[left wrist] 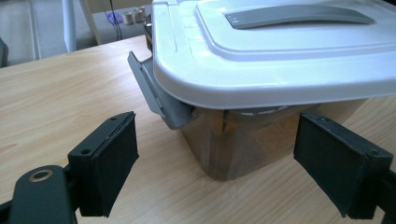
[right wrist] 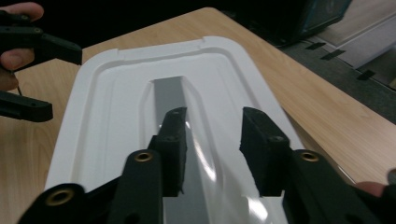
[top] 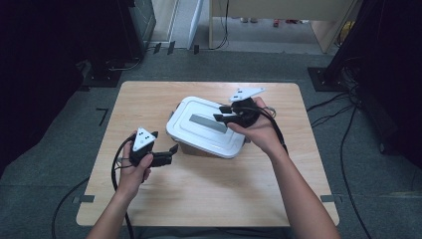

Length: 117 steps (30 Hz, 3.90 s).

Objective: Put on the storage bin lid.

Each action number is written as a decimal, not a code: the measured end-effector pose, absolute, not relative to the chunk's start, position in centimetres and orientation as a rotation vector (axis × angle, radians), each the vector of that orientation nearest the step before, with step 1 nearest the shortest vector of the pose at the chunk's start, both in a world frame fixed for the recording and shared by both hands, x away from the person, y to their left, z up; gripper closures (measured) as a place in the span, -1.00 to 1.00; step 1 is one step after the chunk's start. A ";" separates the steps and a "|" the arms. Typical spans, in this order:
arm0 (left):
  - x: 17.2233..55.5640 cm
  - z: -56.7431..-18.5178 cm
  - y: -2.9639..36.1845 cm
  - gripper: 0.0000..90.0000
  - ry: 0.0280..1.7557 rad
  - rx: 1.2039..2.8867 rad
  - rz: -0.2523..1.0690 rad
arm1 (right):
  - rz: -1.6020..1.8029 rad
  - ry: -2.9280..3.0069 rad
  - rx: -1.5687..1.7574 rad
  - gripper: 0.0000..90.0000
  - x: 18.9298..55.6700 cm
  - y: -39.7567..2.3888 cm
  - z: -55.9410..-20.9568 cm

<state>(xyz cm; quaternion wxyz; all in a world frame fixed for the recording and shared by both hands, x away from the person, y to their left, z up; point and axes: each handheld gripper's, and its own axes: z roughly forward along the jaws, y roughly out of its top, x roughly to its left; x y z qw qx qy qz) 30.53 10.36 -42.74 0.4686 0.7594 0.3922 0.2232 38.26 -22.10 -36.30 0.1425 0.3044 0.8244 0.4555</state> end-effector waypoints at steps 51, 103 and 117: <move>31.3 -42.6 9.0 -0.69 0.878 1.879 0.554 | 1.237 2.118 1.336 0.68 36.5 -30.3 -41.5; 28.8 -43.3 12.3 -0.75 0.841 1.844 0.511 | 1.262 2.007 1.278 -0.56 33.0 -32.7 -40.9; 26.1 -46.6 16.4 -0.77 1.039 1.806 0.589 | 1.225 1.953 1.356 -0.59 29.6 -35.8 -42.8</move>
